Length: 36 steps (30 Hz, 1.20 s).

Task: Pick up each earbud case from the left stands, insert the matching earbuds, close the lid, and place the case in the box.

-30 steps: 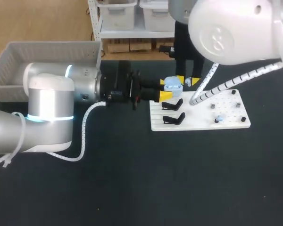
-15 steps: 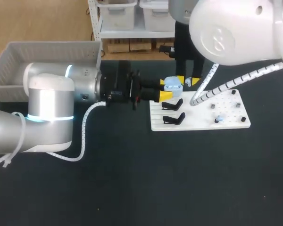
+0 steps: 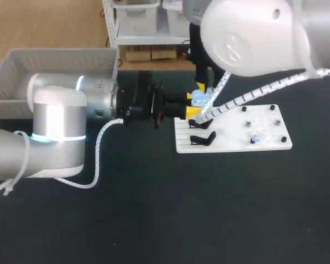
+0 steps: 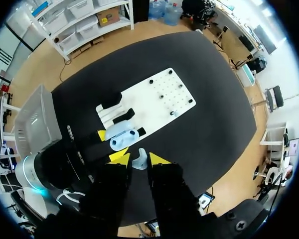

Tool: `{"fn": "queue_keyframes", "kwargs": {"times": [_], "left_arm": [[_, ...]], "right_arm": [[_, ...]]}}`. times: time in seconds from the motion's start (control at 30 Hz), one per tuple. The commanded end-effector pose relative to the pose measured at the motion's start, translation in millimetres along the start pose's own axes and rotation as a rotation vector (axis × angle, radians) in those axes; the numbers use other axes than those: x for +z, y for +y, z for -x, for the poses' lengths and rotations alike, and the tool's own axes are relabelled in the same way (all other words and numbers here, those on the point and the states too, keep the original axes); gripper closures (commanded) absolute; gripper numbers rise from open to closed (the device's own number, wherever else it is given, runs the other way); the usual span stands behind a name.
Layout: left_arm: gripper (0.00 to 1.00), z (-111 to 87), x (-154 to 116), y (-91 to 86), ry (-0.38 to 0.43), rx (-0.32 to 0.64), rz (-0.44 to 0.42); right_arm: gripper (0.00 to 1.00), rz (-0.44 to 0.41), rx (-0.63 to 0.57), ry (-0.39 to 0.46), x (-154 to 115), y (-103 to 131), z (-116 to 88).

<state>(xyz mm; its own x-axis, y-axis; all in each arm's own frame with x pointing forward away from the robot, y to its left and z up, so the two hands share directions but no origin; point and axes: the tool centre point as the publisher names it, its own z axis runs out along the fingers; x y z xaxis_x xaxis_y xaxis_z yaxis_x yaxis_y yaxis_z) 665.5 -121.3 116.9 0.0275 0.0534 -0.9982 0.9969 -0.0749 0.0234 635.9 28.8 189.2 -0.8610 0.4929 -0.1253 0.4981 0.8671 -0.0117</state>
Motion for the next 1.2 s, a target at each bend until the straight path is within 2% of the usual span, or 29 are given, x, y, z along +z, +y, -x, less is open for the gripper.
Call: {"fn": "queue_keyframes", "kwargs": {"times": [0.03, 0.27, 0.6, 1.2], "left_arm": [[1.00, -0.7, 0.3, 1.2, 0.000, 0.000, -0.003], [1.00, -0.7, 0.3, 1.2, 0.000, 0.000, -0.003], [1.00, -0.7, 0.3, 1.2, 0.000, 0.000, -0.003], [1.00, -0.7, 0.3, 1.2, 0.000, 0.000, -0.003]], "right_arm": [[1.00, -0.022, -0.014, 0.013, 5.1, 12.4, -2.7], [1.00, -0.054, -0.030, 0.016, 8.6, 19.4, -4.6], [1.00, -0.112, 0.004, 0.023, 16.8, 20.6, 3.4], [1.00, -0.124, 0.036, 0.051, 33.1, 15.6, 12.2]]}}
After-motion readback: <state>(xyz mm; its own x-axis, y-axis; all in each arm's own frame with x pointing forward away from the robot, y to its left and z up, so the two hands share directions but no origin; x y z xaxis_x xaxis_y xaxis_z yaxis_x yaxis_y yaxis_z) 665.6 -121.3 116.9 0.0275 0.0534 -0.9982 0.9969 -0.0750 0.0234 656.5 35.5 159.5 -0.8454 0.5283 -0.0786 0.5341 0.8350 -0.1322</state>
